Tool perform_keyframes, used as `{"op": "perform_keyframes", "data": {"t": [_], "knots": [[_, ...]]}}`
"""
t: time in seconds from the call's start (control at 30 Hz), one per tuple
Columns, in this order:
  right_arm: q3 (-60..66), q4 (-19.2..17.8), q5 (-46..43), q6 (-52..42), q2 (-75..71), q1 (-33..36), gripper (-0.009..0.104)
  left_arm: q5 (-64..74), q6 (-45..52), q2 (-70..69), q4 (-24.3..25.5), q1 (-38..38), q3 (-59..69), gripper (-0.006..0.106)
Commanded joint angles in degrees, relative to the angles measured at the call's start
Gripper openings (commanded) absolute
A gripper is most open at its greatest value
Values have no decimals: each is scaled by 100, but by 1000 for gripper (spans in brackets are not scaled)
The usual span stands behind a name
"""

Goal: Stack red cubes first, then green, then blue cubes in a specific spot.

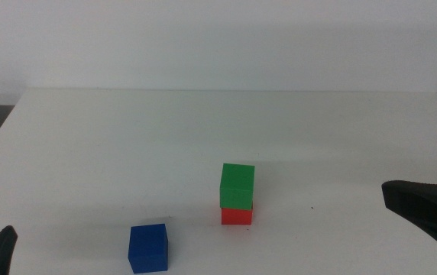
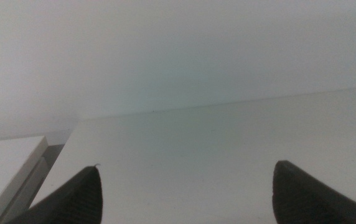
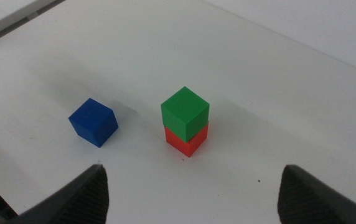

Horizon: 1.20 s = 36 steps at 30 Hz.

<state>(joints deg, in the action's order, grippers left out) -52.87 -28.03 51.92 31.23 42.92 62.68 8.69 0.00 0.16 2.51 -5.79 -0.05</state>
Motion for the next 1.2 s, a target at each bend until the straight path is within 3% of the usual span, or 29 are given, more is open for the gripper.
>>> {"op": "perform_keyframes", "data": {"t": [0.0,0.13,0.27,0.53,0.7,0.73,0.8,0.9,1.0,1.17], "knots": [[33,-35,-95,-8,-22,6,93,-71,0,-16,3,3,5,94],[33,-35,-95,-8,-22,6,93,234,-34,380,-54,3,-272,94],[33,-35,-95,-8,-22,6,93,1629,0,2248,-775,3,-2254,94],[33,-35,-95,-8,-22,6,93,4425,131,5584,-1483,-50,-5303,94],[33,-35,-95,-8,-22,6,93,5413,-416,7220,-884,-864,-6400,94],[33,-35,-95,-8,-22,6,93,5390,-712,7497,-772,-1104,-6517,94],[33,-35,-95,-8,-22,6,93,5579,-2205,8138,-466,-1758,-6729,94],[33,-35,-95,-8,-22,6,93,5483,-2897,8556,-111,-2252,-6745,94],[33,-35,-95,-8,-22,6,93,5067,-2881,8956,-60,-2352,-6745,94],[33,-35,-95,-8,-22,6,93,5077,-3065,9546,-623,-2337,-6714,94]]}}
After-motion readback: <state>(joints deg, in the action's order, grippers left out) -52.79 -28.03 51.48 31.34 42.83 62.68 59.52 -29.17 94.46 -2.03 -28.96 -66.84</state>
